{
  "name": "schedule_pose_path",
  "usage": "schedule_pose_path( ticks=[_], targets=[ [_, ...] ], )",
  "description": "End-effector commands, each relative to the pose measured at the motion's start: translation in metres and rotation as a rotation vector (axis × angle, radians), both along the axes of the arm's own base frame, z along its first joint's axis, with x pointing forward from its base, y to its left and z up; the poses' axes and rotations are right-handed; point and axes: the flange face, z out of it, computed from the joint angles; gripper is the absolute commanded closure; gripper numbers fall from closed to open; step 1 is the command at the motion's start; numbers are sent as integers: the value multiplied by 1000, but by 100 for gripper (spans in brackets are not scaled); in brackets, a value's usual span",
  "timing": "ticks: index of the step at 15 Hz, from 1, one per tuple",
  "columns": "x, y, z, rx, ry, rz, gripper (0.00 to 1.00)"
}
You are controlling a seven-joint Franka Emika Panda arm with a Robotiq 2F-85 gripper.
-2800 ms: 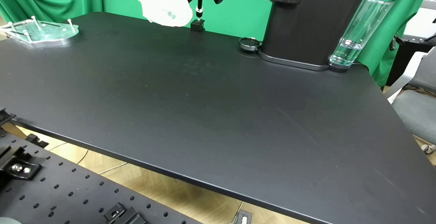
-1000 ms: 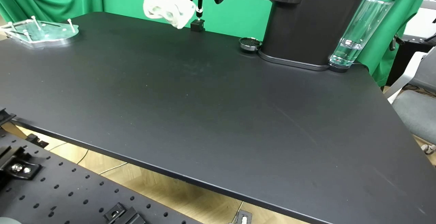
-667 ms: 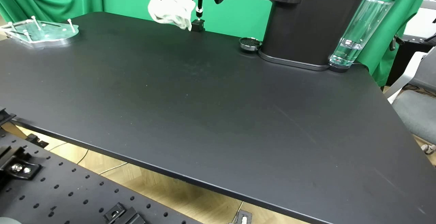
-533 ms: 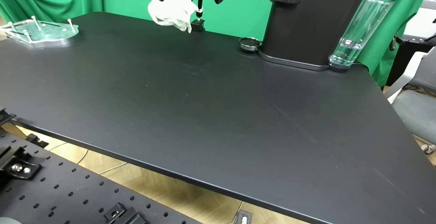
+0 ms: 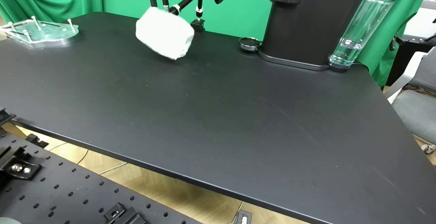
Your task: Put the white towel on the black thing on top of the table
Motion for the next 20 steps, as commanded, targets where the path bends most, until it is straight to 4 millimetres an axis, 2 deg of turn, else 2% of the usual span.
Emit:
schedule_pose_path(
  ticks=[1, 4, 6, 9, 13, 14, 16, 20],
  targets=[
    [-12, -2, 17, -5, -12, 7, 34],
    [-21, -4, 26, -5, -15, 19, 12],
    [-33, -7, 27, -15, -6, 39, 2],
    [-58, -12, 15, -56, -12, 96, 0],
    [-88, -15, -12, -79, -83, 179, 0],
    [-67, -10, -11, -73, -38, 167, 0],
    [-79, -11, -21, -69, -51, 189, 0],
    [-82, -12, -19, -67, -59, 193, 0]
  ],
)
